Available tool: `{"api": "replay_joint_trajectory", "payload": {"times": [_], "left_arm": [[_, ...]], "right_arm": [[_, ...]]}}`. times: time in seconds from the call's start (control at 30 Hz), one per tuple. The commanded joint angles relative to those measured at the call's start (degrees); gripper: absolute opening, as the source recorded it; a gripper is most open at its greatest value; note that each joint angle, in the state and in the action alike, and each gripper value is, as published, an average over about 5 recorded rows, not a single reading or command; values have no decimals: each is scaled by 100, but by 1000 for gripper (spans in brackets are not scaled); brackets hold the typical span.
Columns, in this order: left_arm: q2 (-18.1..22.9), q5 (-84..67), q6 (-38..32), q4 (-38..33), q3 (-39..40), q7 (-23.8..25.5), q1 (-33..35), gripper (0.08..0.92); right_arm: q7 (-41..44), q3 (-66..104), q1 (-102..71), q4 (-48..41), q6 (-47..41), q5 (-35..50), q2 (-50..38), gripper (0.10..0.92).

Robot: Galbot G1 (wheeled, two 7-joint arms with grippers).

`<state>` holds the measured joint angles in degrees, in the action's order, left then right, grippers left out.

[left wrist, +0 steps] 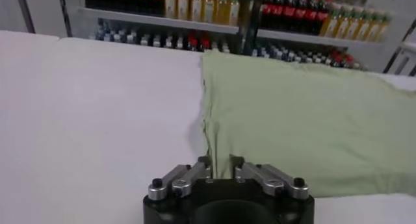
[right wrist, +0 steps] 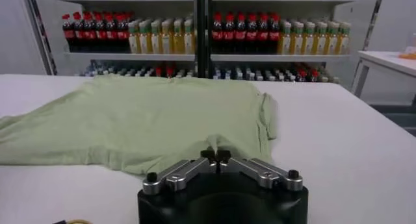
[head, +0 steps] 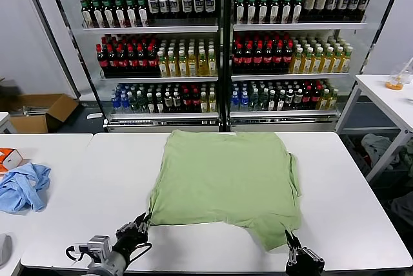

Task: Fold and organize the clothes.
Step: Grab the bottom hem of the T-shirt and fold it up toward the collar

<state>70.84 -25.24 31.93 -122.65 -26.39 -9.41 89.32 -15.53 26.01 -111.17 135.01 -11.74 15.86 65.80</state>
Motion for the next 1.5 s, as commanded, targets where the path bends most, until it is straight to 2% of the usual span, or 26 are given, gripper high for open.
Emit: {"api": "replay_joint_trajectory", "payload": {"times": [0.03, 0.47, 0.57, 0.73, 1.27, 1.37, 1.5], "left_arm": [[9, 773, 96, 148, 371, -76, -99, 377], [-31, 629, 104, 244, 451, -78, -139, 754], [-59, 526, 82, 225, 430, -70, -139, 790], [-97, 380, 19, 234, 390, -30, -148, 683], [-135, -147, -41, 216, 241, 63, -129, 219], [-144, -561, -108, -24, 65, 82, -90, 161], [-203, -1316, -153, -365, -276, 76, -98, 140]], "right_arm": [[7, 10, -6, -8, 47, -36, -3, 105], [7, 18, -41, 32, 48, -73, 67, 105], [7, 29, -53, 43, 51, -82, 74, 105], [7, 51, -64, 66, 55, -88, 61, 105], [66, 191, 30, 169, 77, -11, -50, 105], [95, 333, 170, 201, 113, 122, -157, 105], [125, 627, 493, 195, 92, 491, -423, 105]]}}
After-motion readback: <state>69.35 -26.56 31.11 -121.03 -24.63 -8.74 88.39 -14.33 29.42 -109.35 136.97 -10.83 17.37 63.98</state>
